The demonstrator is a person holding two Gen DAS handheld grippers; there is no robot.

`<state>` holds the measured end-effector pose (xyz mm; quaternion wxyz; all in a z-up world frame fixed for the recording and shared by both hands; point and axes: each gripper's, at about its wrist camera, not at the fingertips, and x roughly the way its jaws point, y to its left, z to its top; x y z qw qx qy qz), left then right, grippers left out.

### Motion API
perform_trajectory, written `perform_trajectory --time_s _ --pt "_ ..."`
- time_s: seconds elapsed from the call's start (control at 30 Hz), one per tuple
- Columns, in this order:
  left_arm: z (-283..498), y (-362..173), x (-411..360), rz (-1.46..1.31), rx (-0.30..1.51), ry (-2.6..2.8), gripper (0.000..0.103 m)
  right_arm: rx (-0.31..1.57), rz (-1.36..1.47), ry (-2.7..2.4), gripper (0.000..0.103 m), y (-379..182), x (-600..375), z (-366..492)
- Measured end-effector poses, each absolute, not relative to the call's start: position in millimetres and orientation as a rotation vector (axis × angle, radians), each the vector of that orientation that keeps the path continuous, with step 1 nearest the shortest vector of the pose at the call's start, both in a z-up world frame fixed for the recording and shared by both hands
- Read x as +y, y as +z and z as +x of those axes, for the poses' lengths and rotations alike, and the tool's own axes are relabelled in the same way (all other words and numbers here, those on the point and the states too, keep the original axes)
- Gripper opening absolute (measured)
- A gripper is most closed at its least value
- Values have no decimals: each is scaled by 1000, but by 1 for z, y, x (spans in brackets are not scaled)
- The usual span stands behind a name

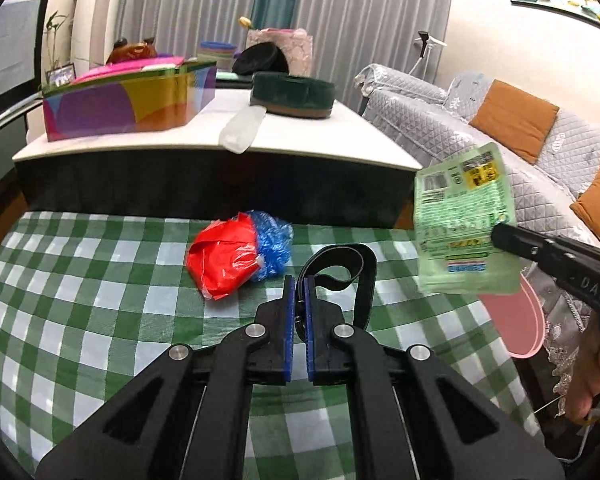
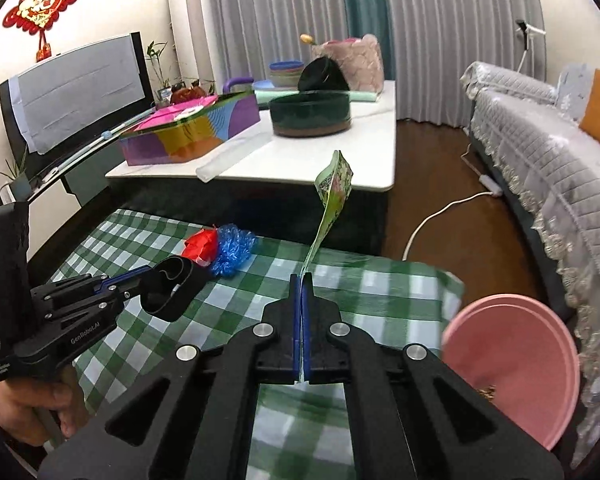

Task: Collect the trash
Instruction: 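Carry the green packet and black band over the pink bin with both grippers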

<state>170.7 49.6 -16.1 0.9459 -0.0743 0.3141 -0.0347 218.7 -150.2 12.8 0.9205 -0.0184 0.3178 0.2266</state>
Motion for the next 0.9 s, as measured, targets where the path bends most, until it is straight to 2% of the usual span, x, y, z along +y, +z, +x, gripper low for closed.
perform_trajectory --time_s 0.33,0.9 --pt "144 4 37 -136 594 -97 4 545 -96 413 1 59 -191 172" --pt "124 16 4 -87 571 -150 4 498 -72 262 1 43 -248 146"
